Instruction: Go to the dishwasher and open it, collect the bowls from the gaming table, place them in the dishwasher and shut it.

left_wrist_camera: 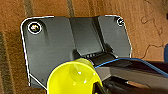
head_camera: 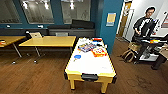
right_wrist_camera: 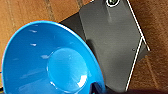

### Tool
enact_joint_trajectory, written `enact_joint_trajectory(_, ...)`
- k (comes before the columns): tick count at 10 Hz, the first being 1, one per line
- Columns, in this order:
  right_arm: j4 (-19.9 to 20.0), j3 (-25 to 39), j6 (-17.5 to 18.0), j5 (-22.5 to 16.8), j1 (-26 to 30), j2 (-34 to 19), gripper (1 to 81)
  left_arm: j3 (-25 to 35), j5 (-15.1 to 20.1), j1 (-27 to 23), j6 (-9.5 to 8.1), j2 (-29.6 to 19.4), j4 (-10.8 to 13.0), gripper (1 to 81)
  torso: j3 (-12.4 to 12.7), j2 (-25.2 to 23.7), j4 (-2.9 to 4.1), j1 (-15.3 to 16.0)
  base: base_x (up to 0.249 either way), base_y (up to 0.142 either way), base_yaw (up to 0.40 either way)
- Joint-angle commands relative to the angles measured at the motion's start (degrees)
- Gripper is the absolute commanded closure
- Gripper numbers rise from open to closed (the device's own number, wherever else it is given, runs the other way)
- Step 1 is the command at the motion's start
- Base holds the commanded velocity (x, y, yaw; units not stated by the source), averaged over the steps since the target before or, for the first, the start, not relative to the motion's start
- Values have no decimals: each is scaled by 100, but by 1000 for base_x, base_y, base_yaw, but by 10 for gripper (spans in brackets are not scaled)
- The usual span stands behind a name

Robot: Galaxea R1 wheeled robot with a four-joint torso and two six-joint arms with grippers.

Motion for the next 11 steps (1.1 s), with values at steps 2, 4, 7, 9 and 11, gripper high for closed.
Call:
enact_joint_trajectory(2, -157, -178, -28, -157, 182, 149, 811, 3, 332, -250, 61, -35, 101, 811, 0, 0, 0, 7, -174, 0, 0)
enact_joint_trajectory(4, -157, -178, -36, -166, 191, 167, 811, 3, 332, -250, 61, -35, 110, 811, 0, 0, 0, 7, -174, 0, 0)
enact_joint_trajectory(7, -219, -178, -28, -166, 208, 202, 811, 3, 323, -250, 61, -26, 110, 811, 0, 0, 0, 7, -174, 0, 0)
enact_joint_trajectory(9, -227, -178, -28, -166, 208, 202, 811, 3, 324, -250, 61, -34, 110, 811, 0, 0, 0, 7, -174, 0, 0)
enact_joint_trajectory(11, -227, -178, -28, -166, 199, 202, 811, 2, 323, -250, 61, -17, 118, 811, 0, 0, 0, 7, -147, 0, 0)
